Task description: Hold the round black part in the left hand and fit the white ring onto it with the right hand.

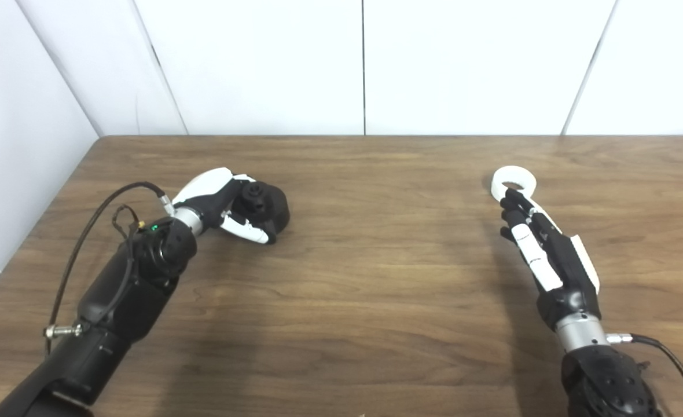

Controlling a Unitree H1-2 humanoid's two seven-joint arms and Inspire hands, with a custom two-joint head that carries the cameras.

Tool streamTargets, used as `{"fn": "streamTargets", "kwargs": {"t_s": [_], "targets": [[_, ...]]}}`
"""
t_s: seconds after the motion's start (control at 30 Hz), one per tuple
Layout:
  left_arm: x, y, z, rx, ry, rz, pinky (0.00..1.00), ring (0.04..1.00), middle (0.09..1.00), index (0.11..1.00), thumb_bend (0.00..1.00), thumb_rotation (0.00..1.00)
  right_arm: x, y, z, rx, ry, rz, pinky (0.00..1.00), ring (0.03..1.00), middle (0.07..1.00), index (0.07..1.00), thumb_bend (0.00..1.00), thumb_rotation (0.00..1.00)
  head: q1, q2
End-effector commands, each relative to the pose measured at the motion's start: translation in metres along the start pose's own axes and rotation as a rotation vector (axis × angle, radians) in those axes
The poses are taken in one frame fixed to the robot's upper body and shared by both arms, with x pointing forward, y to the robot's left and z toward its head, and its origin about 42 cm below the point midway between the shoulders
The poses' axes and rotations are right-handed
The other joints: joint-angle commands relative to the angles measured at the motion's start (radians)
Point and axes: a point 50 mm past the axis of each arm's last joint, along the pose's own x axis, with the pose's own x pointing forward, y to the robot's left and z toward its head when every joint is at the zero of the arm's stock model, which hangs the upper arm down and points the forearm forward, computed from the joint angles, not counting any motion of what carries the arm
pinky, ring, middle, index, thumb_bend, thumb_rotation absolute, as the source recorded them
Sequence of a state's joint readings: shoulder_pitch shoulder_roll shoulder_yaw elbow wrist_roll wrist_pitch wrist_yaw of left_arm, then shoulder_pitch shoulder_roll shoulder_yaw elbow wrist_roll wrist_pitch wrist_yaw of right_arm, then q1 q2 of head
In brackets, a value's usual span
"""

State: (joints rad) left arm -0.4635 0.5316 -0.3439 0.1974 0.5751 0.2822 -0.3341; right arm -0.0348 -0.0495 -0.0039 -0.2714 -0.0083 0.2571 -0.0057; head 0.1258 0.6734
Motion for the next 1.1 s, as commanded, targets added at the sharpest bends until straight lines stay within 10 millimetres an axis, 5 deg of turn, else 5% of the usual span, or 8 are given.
{"fn": "streamTargets", "kwargs": {"t_s": [0.0, 1.07], "targets": [[-0.001, -0.014, 0.027, 0.006, -0.097, -0.059, 0.89, 1.000, 0.954, 0.813, 1.00, 0.37, 0.007, 0.005, 0.020, 0.010, -0.095, 0.014, 0.87, 0.908, 0.888, 0.884, 0.55, 0.69, 0.000, 0.000], [-0.041, -0.062, 0.113, 0.023, -0.334, -0.057, 0.92, 0.993, 0.936, 0.792, 1.00, 0.38, 0.002, 0.018, 0.016, 0.039, -0.085, 0.011, 0.85, 0.910, 0.892, 0.878, 0.55, 0.68, -0.044, 0.009]]}}
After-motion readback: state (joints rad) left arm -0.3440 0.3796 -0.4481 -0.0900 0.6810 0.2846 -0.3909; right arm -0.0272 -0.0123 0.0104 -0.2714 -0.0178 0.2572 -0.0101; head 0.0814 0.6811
